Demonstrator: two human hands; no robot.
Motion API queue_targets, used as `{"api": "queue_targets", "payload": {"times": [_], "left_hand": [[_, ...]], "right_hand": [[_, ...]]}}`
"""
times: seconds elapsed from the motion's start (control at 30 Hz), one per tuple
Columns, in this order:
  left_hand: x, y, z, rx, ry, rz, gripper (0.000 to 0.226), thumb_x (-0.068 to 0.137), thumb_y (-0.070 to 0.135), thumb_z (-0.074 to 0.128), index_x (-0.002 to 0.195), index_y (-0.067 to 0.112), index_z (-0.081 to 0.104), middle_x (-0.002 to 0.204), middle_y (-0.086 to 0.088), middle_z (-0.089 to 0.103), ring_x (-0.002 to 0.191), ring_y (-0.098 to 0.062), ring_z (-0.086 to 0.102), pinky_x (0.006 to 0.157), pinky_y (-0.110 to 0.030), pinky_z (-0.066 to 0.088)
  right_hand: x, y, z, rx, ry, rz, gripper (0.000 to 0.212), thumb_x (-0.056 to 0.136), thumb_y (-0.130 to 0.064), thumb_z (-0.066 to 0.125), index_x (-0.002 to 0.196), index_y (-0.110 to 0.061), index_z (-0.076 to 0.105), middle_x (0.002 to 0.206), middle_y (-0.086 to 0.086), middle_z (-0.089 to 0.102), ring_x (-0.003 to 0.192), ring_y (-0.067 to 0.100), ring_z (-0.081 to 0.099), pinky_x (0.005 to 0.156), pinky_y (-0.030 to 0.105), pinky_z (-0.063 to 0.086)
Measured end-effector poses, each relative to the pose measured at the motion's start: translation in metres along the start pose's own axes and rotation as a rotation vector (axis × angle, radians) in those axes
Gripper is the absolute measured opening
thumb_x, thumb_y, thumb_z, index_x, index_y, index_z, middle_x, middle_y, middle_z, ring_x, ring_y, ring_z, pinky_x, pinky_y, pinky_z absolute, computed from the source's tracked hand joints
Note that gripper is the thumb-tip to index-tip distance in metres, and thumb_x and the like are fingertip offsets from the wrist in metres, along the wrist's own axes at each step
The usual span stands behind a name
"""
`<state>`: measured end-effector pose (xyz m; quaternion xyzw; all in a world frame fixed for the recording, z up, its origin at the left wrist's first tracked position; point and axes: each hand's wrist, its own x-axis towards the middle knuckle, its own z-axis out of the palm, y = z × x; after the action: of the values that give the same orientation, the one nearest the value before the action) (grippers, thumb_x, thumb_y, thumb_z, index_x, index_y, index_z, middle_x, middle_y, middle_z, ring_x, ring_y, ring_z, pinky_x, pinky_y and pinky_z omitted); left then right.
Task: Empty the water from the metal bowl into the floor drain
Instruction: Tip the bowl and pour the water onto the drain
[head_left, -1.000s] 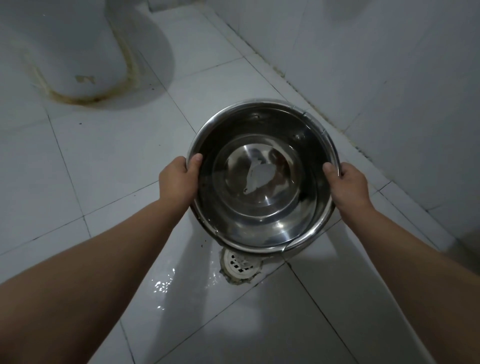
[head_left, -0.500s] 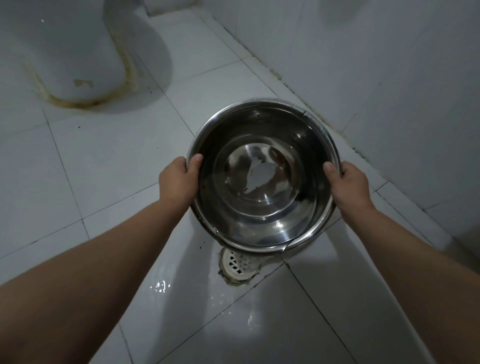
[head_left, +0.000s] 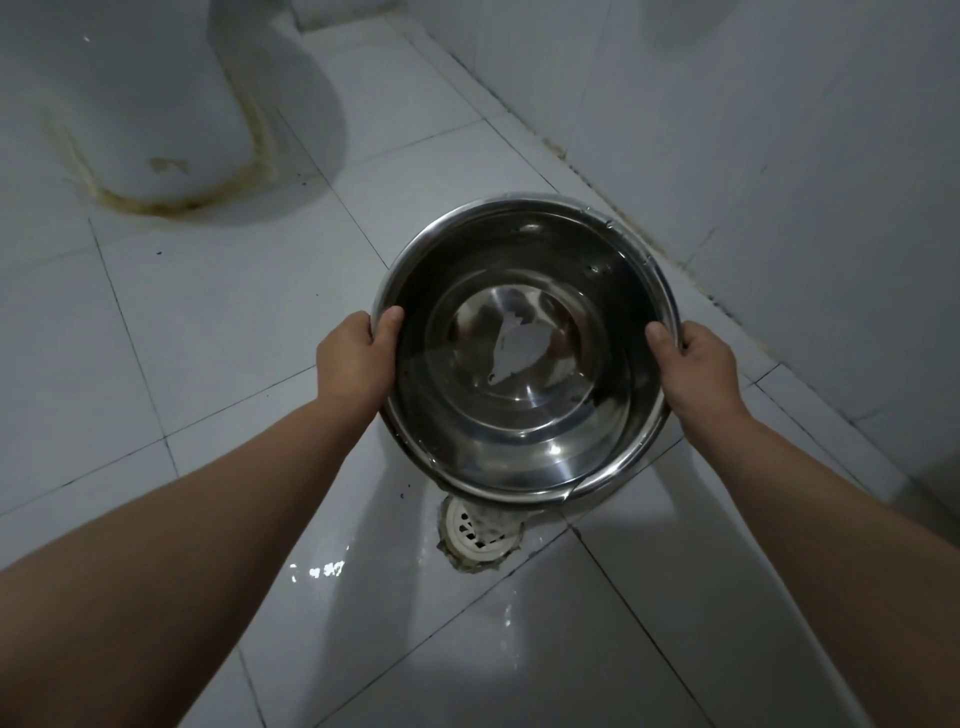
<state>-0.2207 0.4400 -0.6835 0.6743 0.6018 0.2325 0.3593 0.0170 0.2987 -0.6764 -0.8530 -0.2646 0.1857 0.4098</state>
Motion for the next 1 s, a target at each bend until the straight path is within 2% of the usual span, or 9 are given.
{"api": "queue_targets", "payload": {"times": [0.1,0.2,0.33,0.43,0.67,0.73,0.83,1.0], "left_hand": [[0.0013,-0.0015,-0.0002,0.004,0.01,0.008,0.037,0.096,0.038,0.037,0.082,0.005,0.049,0.062,0.0,0.042,0.072,-0.022,0.047,0.061,-0.031,0.033],[0.0012,-0.0013,-0.001,0.023,0.016,0.014,0.037,0.096,0.037,0.037,0.081,0.005,0.048,0.062,0.0,0.041,0.065,-0.02,0.044,0.055,-0.028,0.03],[0.0018,-0.0025,-0.0013,0.015,0.013,0.009,0.037,0.096,0.038,0.037,0.082,0.006,0.048,0.062,0.0,0.042,0.072,-0.023,0.047,0.063,-0.032,0.033],[0.0017,-0.0018,-0.002,0.033,0.013,0.011,0.037,0.096,0.038,0.037,0.082,0.005,0.047,0.062,0.0,0.041,0.072,-0.021,0.046,0.057,-0.027,0.03],[0.0006,-0.0013,-0.0021,0.043,0.005,0.018,0.036,0.097,0.037,0.036,0.083,0.006,0.047,0.062,0.001,0.04,0.062,-0.015,0.041,0.049,-0.022,0.027],[0.0003,-0.0015,-0.002,0.037,0.001,0.012,0.036,0.097,0.037,0.036,0.083,0.005,0.047,0.062,0.001,0.041,0.061,-0.015,0.042,0.053,-0.025,0.029],[0.0002,-0.0013,-0.0016,0.021,-0.005,0.005,0.039,0.096,0.038,0.037,0.085,0.004,0.051,0.064,-0.001,0.043,0.071,-0.021,0.047,0.063,-0.032,0.035],[0.0008,-0.0007,-0.0015,0.044,0.0,0.009,0.036,0.096,0.037,0.037,0.082,0.006,0.047,0.062,0.001,0.041,0.057,-0.011,0.039,0.05,-0.023,0.028]], "right_hand": [[0.0002,-0.0003,0.0013,-0.009,-0.002,0.003,0.03,0.094,-0.034,0.049,0.07,-0.016,0.047,0.072,0.006,0.048,0.067,0.02,0.045,0.057,0.029,0.037],[-0.0003,-0.0011,0.0019,-0.006,-0.003,0.002,0.029,0.094,-0.034,0.049,0.078,-0.009,0.051,0.076,0.009,0.049,0.069,0.021,0.046,0.058,0.029,0.037],[-0.0005,-0.0018,0.0025,-0.009,-0.003,0.001,0.035,0.094,-0.034,0.049,0.089,0.001,0.055,0.08,0.014,0.052,0.072,0.024,0.048,0.061,0.031,0.04],[-0.0005,-0.0024,0.002,-0.012,-0.001,0.004,0.039,0.093,-0.035,0.049,0.093,0.003,0.056,0.082,0.016,0.054,0.074,0.026,0.05,0.068,0.036,0.043],[-0.0016,-0.0036,0.0003,-0.027,0.004,0.004,0.041,0.093,-0.036,0.05,0.091,0.004,0.056,0.081,0.016,0.054,0.073,0.028,0.05,0.072,0.045,0.049],[-0.0018,-0.0034,-0.0001,-0.025,-0.002,0.008,0.038,0.093,-0.035,0.05,0.089,0.002,0.056,0.08,0.014,0.053,0.073,0.027,0.05,0.07,0.042,0.047],[-0.0017,-0.0024,0.0,-0.017,-0.01,0.01,0.032,0.094,-0.034,0.049,0.088,-0.003,0.056,0.08,0.012,0.053,0.072,0.025,0.049,0.064,0.034,0.043],[-0.0015,-0.001,0.0002,-0.014,0.0,0.0,0.034,0.093,-0.033,0.049,0.09,0.0,0.057,0.082,0.014,0.053,0.073,0.025,0.049,0.062,0.032,0.041]]}}
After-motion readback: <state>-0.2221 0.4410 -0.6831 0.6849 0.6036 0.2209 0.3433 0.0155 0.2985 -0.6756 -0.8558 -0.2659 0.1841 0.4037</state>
